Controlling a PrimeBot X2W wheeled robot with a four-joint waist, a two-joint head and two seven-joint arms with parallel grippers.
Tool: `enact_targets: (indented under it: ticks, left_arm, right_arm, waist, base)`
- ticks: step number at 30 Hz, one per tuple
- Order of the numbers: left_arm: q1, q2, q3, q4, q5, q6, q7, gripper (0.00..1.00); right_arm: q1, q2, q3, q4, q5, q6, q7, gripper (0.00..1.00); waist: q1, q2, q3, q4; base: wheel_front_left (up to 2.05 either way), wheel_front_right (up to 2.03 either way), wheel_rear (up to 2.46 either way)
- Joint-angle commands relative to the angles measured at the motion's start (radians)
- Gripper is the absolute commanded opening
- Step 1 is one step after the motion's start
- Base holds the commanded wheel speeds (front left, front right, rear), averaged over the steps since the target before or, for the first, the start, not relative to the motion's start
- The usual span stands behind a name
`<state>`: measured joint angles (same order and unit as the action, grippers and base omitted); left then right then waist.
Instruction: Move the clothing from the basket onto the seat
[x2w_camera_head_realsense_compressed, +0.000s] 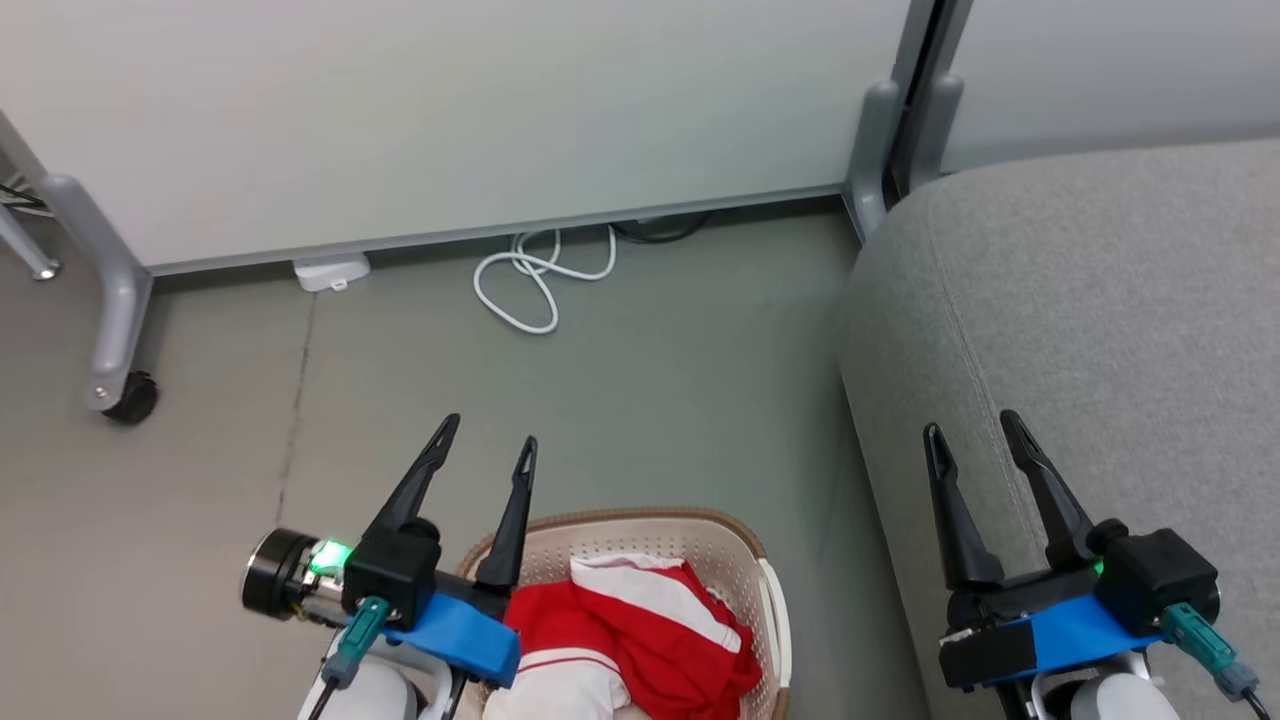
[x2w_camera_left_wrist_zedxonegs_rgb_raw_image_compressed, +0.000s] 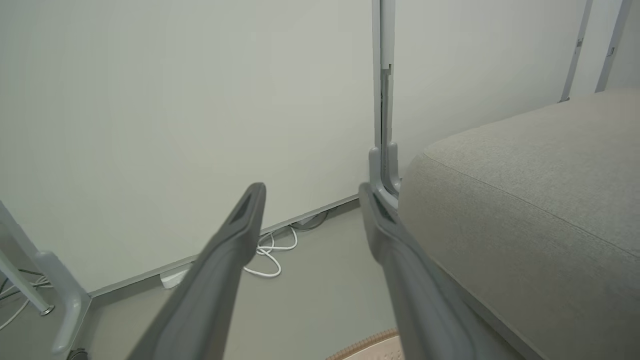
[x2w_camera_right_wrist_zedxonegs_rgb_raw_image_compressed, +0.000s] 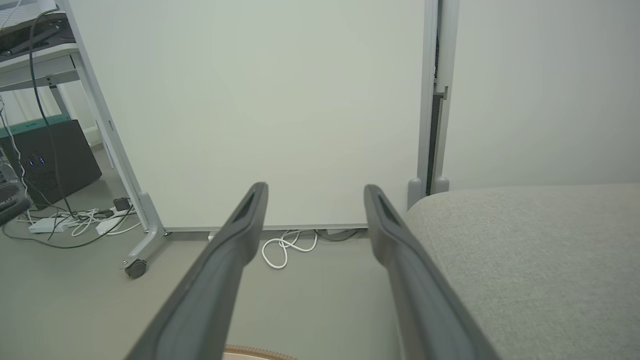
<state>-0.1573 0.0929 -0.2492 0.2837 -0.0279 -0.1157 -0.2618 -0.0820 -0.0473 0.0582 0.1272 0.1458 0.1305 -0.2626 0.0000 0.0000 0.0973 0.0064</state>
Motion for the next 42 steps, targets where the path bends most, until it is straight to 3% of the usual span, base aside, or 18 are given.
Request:
enact_targets:
  ticks: [1, 10, 24, 42]
  left_arm:
    - [-0.027, 0.01, -0.013, 0.01, 0.006, -0.008, -0.005, 1.0]
    - [-0.181, 0.057, -0.128, 0.125, 0.007, -0.016, -0.004, 1.0]
    - [-0.426, 0.159, -0.423, 0.384, -0.063, -0.015, -0.004, 1.0]
    - [-0.711, 0.176, -0.862, 0.758, -0.206, -0.015, -0.004, 1.0]
  right_arm:
    - [-0.015, -0.006, 0.004, -0.008, -0.006, 0.0, -0.003, 1.0]
    - [-0.071, -0.005, 0.025, -0.064, -0.018, 0.0, -0.003, 1.0]
    - [-0.182, -0.005, 0.049, -0.163, -0.027, 0.0, -0.003, 1.0]
    - [-0.271, -0.005, 0.065, -0.286, -0.04, 0.0, -0.003, 1.0]
  waist:
    - [0.0, 0.0, 0.011, -0.006]
    - [0.0, 0.0, 0.14, -0.085]
    - [0.0, 0.0, 0.381, -0.217]
    - [0.0, 0.0, 0.66, -0.26]
  base:
    - [0.0, 0.0, 0.0]
    - [0.0, 0.0, 0.0]
    - [0.0, 0.0, 0.0]
    - [0.0, 0.0, 0.0]
